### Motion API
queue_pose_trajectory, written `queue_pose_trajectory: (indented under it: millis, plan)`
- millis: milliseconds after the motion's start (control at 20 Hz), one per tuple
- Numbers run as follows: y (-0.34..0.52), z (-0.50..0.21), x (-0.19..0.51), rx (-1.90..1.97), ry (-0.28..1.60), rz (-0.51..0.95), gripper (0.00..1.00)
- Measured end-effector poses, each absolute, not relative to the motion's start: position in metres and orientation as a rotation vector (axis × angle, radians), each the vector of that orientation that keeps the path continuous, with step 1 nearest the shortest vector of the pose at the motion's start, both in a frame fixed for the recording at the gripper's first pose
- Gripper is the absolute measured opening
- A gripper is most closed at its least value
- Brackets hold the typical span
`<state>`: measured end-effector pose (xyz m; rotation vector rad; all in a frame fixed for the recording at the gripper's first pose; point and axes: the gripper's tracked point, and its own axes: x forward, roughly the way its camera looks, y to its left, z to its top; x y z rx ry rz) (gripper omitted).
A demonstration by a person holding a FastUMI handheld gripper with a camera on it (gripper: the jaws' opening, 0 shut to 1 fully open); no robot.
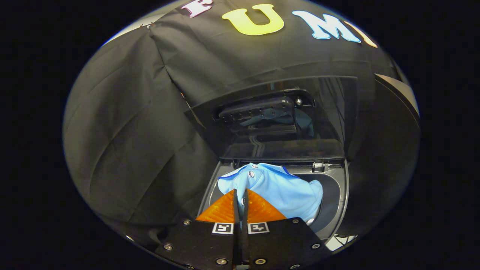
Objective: Put the clothes into the washing machine and then close the washing machine lid.
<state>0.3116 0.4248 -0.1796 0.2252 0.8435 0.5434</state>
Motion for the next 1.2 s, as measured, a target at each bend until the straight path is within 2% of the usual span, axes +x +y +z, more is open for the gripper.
queue_pose_trajectory:
  millis: [400,600,700,800,1050,1200]
  plan:
    - [0.426,-0.235,0.313,0.155,0.863,0.442,0.01]
    - [0.418,-0.262,0.311,0.121,0.889,0.386,0.06]
    - [0.417,-0.269,0.31,0.127,0.884,0.362,0.12]
    - [0.415,-0.268,0.311,0.128,0.866,0.351,0.26]
    - [0.409,-0.257,0.31,0.061,0.791,0.324,0.95]
    - [0.409,-0.236,0.316,0.058,0.693,0.319,0.96]
